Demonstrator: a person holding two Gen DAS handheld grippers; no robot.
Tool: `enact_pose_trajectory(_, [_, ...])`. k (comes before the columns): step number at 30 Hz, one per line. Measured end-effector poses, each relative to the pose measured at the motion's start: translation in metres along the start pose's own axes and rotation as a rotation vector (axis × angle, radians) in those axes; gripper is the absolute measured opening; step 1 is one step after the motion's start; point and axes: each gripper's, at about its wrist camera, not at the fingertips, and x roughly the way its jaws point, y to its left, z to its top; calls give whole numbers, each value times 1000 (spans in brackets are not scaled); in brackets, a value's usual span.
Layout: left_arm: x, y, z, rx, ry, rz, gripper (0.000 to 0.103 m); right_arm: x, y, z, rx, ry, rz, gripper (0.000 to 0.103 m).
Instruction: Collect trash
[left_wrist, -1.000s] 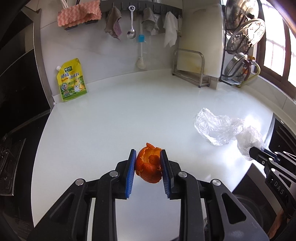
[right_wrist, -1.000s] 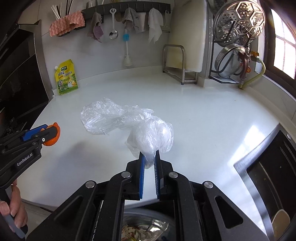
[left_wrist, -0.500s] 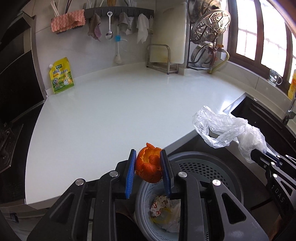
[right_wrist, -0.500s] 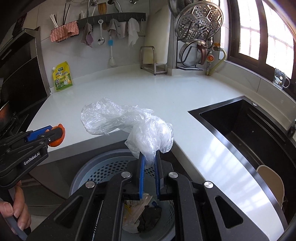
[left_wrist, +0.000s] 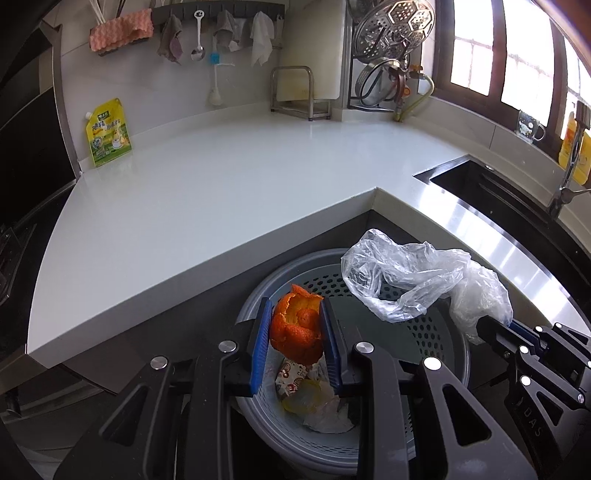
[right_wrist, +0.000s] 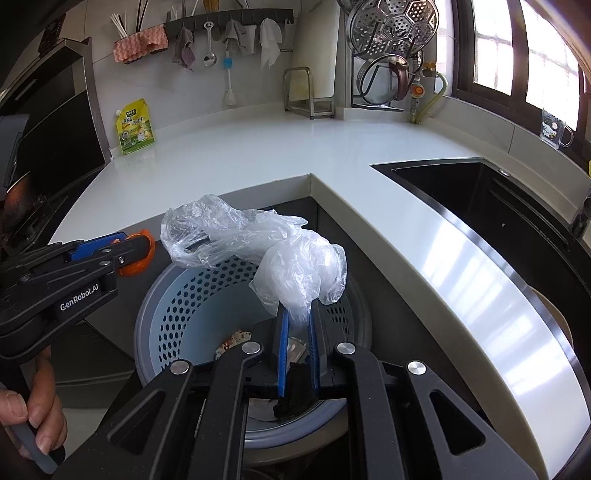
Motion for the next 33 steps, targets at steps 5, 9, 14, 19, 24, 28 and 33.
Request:
enact_pose_trajectory(5, [16, -1, -5, -13, 38, 4, 27, 16, -4, -7, 20, 40, 19, 10])
enact_pose_trajectory(9, [22, -1, -6, -21, 48, 10, 29, 28, -6, -11, 42, 65, 40, 10])
enact_pose_trajectory(14, [26, 3, -3, -35, 52, 19, 38, 34, -9, -13, 55, 75, 37, 26])
enact_pose_trajectory(19, [21, 7, -4, -44, 22, 27, 65, 30, -16, -13, 79, 48, 29, 46])
enact_pose_trajectory(24, [21, 10, -5, -51, 30, 33, 74, 25, -21, -13, 108, 21, 26, 55])
enact_pose_trajectory(28, [23, 12, -7, -50, 35, 42, 77, 25, -20, -13, 107, 20, 27, 56])
enact_pose_trajectory(33, [20, 15, -9, -56, 28, 53, 82, 24, -18, -14, 104, 12, 29, 57])
